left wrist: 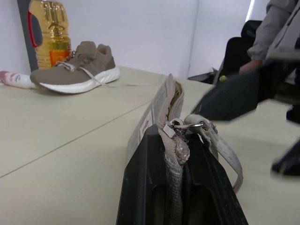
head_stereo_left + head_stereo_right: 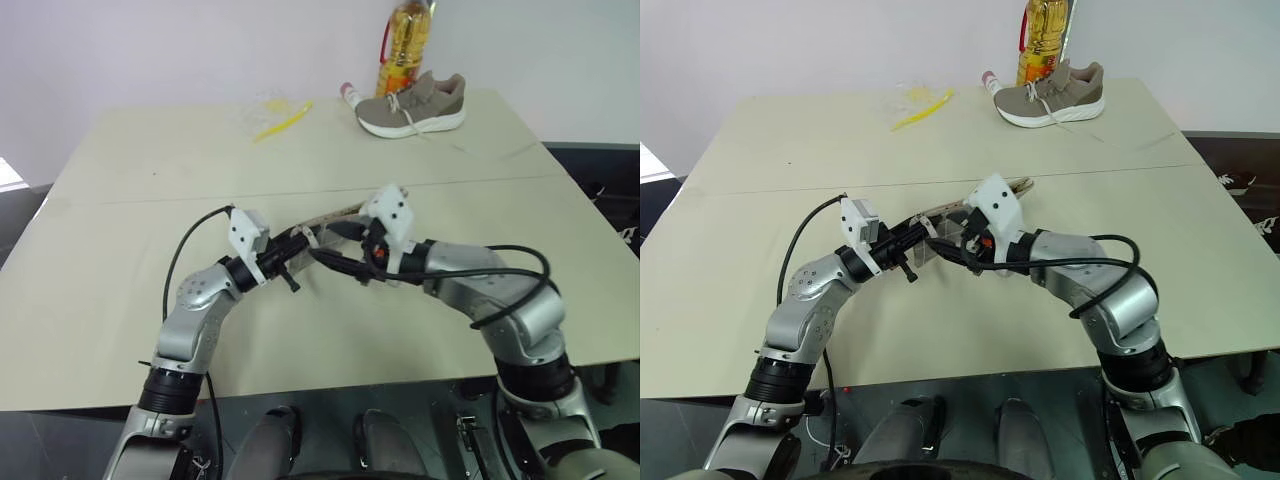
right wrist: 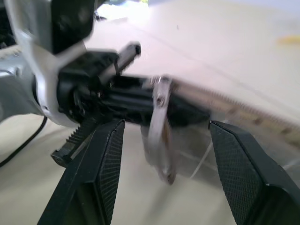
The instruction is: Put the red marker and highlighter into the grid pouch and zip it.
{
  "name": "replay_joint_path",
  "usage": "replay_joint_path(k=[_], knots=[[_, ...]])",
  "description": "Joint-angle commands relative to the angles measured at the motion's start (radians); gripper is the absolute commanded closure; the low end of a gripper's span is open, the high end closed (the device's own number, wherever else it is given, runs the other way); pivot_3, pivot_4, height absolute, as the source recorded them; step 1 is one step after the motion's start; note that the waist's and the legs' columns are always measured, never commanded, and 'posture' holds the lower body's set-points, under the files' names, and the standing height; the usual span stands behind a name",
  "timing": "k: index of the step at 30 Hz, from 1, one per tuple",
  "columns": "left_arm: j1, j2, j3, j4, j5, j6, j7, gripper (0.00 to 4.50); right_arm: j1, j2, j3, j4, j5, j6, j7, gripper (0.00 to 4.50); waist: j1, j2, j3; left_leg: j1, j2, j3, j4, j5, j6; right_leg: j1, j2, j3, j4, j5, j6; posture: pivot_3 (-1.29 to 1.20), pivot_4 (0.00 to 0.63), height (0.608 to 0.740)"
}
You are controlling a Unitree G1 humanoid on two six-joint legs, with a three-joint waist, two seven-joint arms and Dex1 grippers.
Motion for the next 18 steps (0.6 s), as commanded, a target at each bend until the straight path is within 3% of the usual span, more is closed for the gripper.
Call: replay_joint_path(k=[1,6,18], knots=[[-0.015,-0.004,0.010,-0.022,0.006,-0.029,0.004,4.50,-0.007,0.015,0.005,-0.013,-0.005,0.007,-0.021,2.12,0.000,0.000,0.000,0.000,0.000,0.000,0.000,0.000,0.000,0.000,0.000,0.000,0.000,0.000,0.000,0.00,0.150,0.740],[-0.013,-0.005,0.011,-0.021,0.010,-0.036,0.008,4.50,-0.019,0.007,-0.002,-0.002,-0.003,0.019,-0.027,4.48,0.001,0.000,0.000,0.000,0.000,0.000,0.000,0.000,0.000,0.000,0.000,0.000,0.000,0.000,0.000,0.00,0.150,0.740],[0.025,0.046,-0.016,-0.002,0.069,-0.101,-0.057,4.50,-0.127,-0.165,-0.164,0.056,-0.004,0.004,0.013,4.48,0.002,0.000,0.000,0.000,0.000,0.000,0.000,0.000,0.000,0.000,0.000,0.000,0.000,0.000,0.000,0.00,0.150,0.740]])
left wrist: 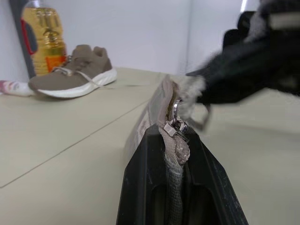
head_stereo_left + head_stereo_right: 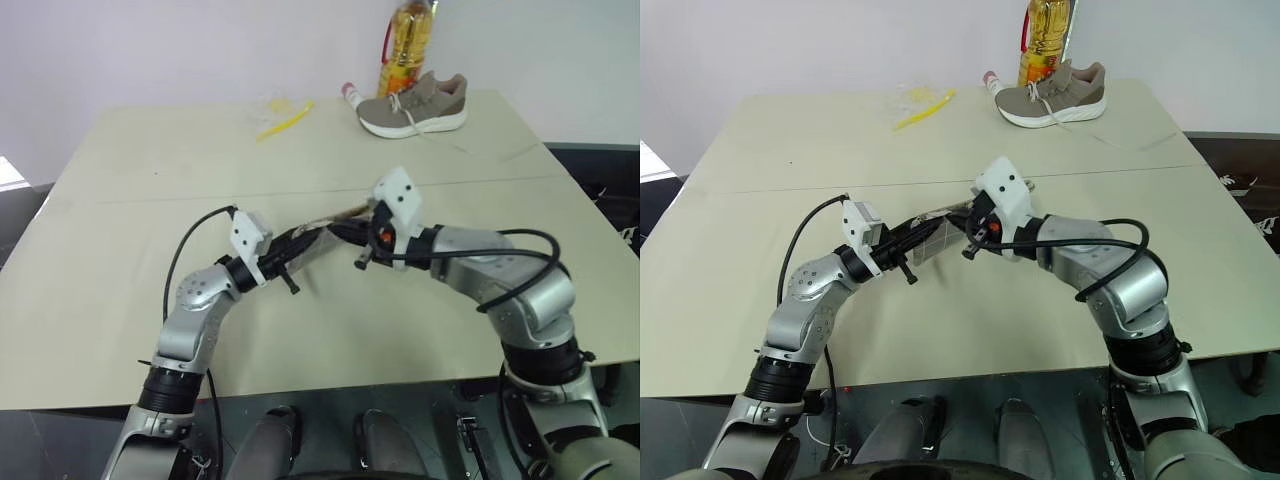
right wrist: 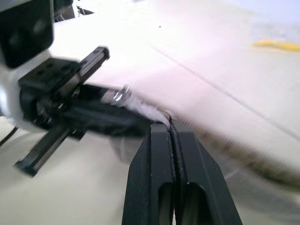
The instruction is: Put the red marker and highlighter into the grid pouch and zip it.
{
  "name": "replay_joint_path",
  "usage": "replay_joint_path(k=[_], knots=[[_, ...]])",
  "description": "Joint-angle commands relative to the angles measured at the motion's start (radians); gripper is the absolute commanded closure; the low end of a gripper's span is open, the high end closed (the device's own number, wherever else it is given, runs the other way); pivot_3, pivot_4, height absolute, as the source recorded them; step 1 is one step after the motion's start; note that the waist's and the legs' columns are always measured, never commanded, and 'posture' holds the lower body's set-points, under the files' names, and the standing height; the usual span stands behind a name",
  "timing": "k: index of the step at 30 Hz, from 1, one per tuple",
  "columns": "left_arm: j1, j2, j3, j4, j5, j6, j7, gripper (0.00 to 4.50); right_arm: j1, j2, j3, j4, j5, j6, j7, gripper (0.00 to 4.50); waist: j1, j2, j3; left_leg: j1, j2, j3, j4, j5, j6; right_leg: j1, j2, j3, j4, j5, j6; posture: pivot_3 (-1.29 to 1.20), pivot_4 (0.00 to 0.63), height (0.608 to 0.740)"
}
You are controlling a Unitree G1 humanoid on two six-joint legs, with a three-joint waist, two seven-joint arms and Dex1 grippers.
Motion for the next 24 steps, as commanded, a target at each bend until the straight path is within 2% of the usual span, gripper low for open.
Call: replay_joint_path(k=[1,12,19,24], knots=[[0.028,0.035,0.019,-0.010,0.013,-0.036,-0.021,4.50,-0.030,-0.080,-0.108,0.020,-0.024,-0.020,0.004,4.48,0.000,0.000,0.000,0.000,0.000,0.000,0.000,0.000,0.000,0.000,0.000,0.000,0.000,0.000,0.000,0.00,0.150,0.740],[0.064,0.086,0.009,-0.031,0.010,-0.041,-0.057,4.50,-0.026,-0.225,-0.103,0.120,-0.085,-0.137,0.051,4.48,0.000,0.000,0.000,-0.001,0.000,0.000,0.000,0.000,0.000,-0.001,0.000,0.000,0.000,0.000,0.000,0.00,0.150,0.740],[0.080,0.140,0.053,-0.128,-0.216,0.218,-0.111,4.50,-0.016,-0.242,-0.003,0.069,-0.117,-0.263,0.126,4.48,-0.003,0.000,0.000,-0.001,0.001,0.000,0.000,0.000,0.000,-0.001,0.000,0.000,0.000,0.000,0.000,0.00,0.150,0.740],[0.079,0.215,0.094,-0.157,-0.339,0.370,-0.167,4.50,-0.037,-0.205,0.052,0.074,-0.152,-0.309,0.132,4.48,-0.003,0.000,0.000,-0.001,0.001,0.000,0.000,0.000,0.000,-0.002,0.000,0.000,0.000,0.000,0.000,0.00,0.150,0.740]])
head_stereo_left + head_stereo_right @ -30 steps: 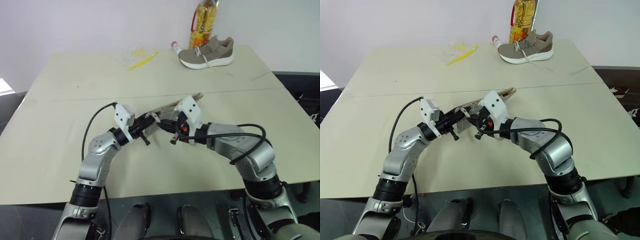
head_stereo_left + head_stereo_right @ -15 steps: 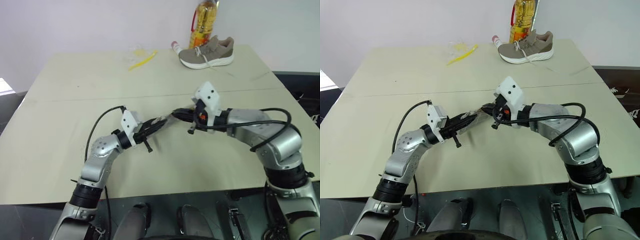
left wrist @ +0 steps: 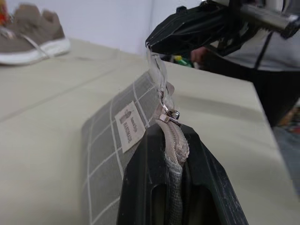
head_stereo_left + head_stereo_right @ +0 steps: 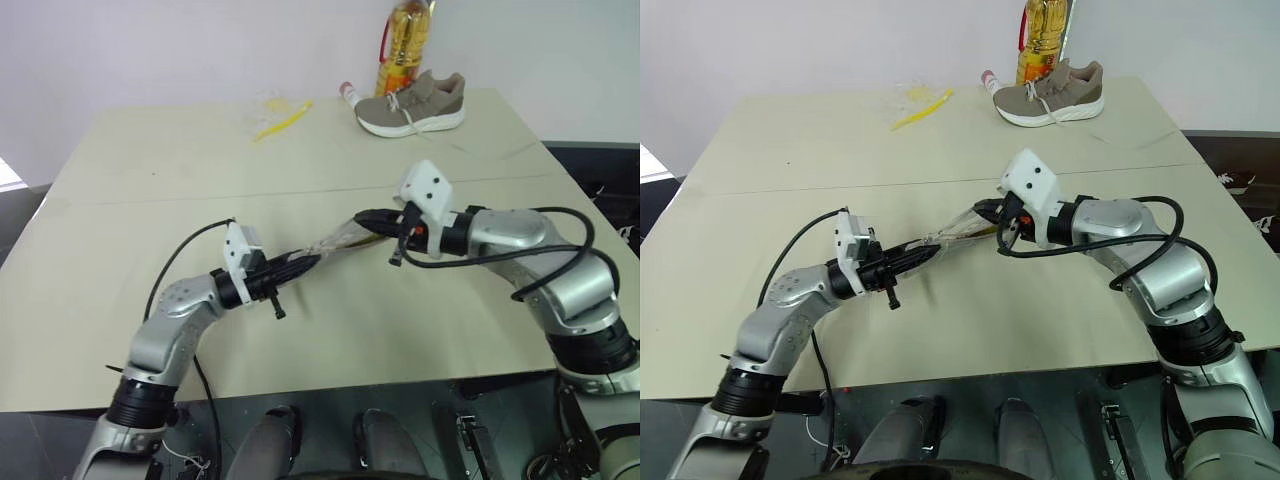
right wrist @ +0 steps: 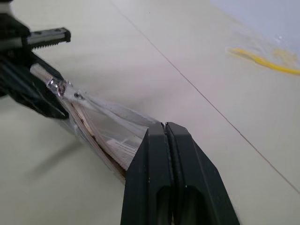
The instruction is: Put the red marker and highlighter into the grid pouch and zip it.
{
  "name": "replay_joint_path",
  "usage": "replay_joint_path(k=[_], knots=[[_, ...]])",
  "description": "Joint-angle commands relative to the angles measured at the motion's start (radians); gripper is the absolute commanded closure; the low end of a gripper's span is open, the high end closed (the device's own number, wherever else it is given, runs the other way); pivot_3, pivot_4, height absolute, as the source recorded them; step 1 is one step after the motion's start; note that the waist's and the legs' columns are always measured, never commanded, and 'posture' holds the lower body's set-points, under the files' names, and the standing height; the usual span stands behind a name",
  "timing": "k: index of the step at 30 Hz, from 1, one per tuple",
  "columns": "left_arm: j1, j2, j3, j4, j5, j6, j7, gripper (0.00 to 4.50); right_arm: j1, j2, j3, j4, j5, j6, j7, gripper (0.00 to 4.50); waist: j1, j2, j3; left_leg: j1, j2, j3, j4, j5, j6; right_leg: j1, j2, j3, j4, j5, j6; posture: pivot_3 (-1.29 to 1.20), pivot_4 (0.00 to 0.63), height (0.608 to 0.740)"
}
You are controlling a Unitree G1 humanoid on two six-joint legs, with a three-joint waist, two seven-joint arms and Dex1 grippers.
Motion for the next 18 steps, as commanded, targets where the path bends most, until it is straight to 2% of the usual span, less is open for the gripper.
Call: replay_joint_path(k=[1,7,18], knots=[[0.006,0.054,0.060,-0.029,-0.080,0.083,-0.047,4.50,-0.042,0.007,-0.028,0.023,-0.067,-0.044,-0.020,4.48,0.001,0.000,0.000,0.000,0.000,0.000,0.000,0.000,0.000,0.000,0.000,0.000,0.000,0.000,0.000,0.00,0.150,0.740],[-0.032,0.061,0.082,-0.016,-0.083,0.095,-0.041,4.50,-0.046,0.028,-0.021,0.031,-0.085,-0.078,-0.014,4.48,0.005,0.000,0.000,0.000,0.000,0.000,0.000,0.000,0.000,0.000,0.000,0.000,-0.001,0.000,-0.001,0.00,0.150,0.740],[-0.035,0.050,0.082,-0.032,-0.078,0.096,-0.024,4.50,-0.029,-0.021,-0.009,0.067,-0.202,-0.150,0.012,4.48,0.003,0.000,0.000,0.000,0.000,0.000,0.000,0.000,0.000,0.000,-0.001,0.000,-0.001,0.000,-0.001,0.00,0.150,0.740]])
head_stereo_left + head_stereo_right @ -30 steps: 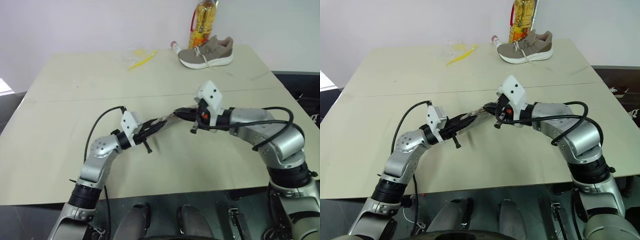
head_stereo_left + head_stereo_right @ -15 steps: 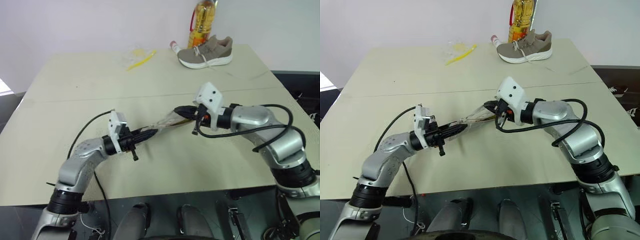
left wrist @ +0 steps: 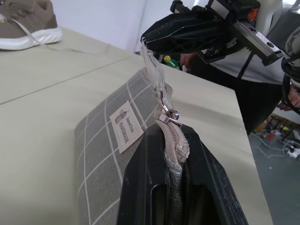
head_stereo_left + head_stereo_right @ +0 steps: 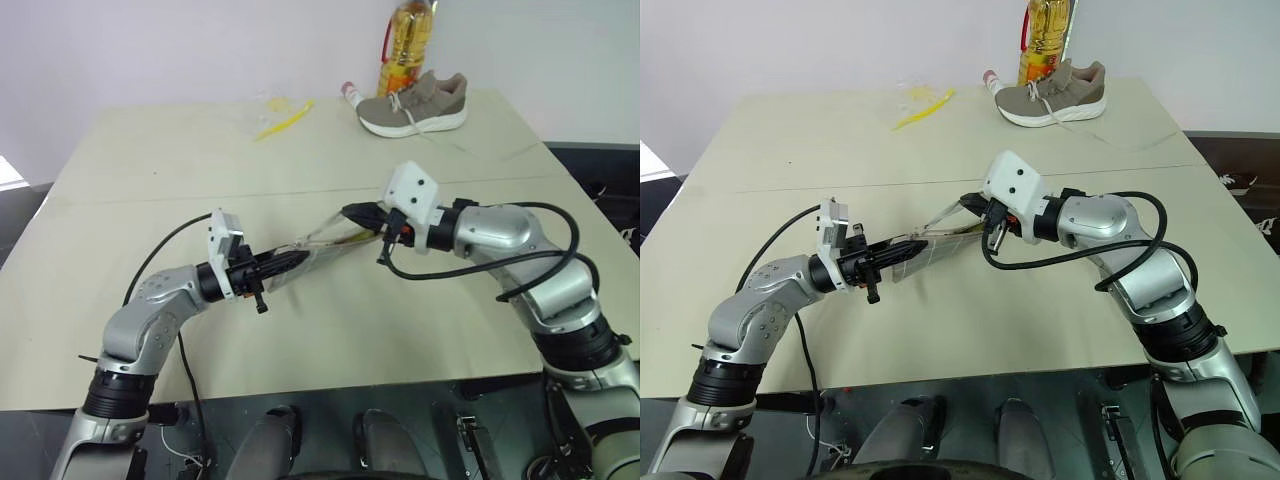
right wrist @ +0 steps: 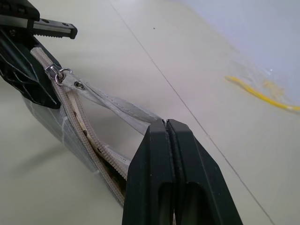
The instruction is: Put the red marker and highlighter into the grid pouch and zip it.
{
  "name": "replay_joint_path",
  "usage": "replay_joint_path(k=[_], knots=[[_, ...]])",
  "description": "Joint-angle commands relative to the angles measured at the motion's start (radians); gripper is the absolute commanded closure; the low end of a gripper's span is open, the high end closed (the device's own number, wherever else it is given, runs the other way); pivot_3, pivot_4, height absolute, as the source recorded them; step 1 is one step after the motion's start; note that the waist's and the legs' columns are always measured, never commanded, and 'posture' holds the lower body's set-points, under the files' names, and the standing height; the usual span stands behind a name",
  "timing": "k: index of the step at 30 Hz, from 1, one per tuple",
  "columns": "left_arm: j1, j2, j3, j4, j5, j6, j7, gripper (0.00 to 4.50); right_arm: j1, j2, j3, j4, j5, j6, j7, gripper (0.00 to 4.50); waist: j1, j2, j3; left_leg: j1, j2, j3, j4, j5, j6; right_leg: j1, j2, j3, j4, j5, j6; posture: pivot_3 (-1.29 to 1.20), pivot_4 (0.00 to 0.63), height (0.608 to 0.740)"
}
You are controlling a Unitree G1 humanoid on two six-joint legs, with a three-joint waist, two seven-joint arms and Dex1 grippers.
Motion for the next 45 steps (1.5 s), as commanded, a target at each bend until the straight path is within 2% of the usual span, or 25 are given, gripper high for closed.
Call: replay_joint_path(k=[1,11,28,35,40,45], knots=[[0.013,0.011,0.035,-0.028,-0.006,-0.006,-0.009,4.50,-0.001,-0.054,-0.046,0.050,-0.090,-0.026,-0.019,4.48,0.000,0.000,0.000,0.000,0.000,0.000,0.000,0.000,0.000,0.000,0.000,0.000,0.000,0.000,0.000,0.00,0.150,0.740],[0.015,0.012,0.024,-0.011,0.055,-0.080,-0.014,4.50,0.016,-0.138,-0.061,0.115,-0.158,-0.082,-0.013,4.48,0.000,0.000,0.000,0.000,0.000,0.000,0.000,0.000,0.000,0.000,0.000,0.000,0.000,-0.001,-0.002,0.00,0.150,0.740],[-0.018,0.022,-0.057,0.104,0.349,-0.453,-0.032,4.50,0.014,-0.187,-0.098,0.130,-0.155,-0.101,-0.019,4.48,0.001,0.000,0.000,-0.001,0.000,0.000,0.000,0.000,0.000,0.000,0.000,0.000,-0.002,-0.001,-0.002,0.00,0.150,0.740],[-0.011,-0.009,-0.070,0.110,0.352,-0.480,-0.015,4.50,0.048,-0.130,-0.097,0.036,-0.106,-0.087,0.016,4.48,0.000,0.000,0.000,-0.001,0.000,0.000,0.000,0.000,0.000,0.000,0.000,0.000,-0.002,0.000,0.000,0.00,0.150,0.740],[0.002,-0.012,-0.066,0.096,0.351,-0.471,-0.013,4.50,0.055,-0.141,-0.110,0.065,-0.140,-0.077,0.014,4.48,0.000,0.000,0.000,-0.001,0.000,0.000,0.000,0.000,0.000,0.000,0.000,0.000,-0.001,0.000,0.000,0.00,0.150,0.740],[0.012,-0.003,-0.051,0.098,0.352,-0.473,-0.008,4.50,0.072,-0.206,-0.091,0.183,-0.261,-0.108,-0.009,4.48,0.002,0.000,0.000,-0.001,0.000,0.000,0.000,0.000,0.000,0.000,0.000,0.000,-0.002,0.000,0.000,0.00,0.150,0.740]])
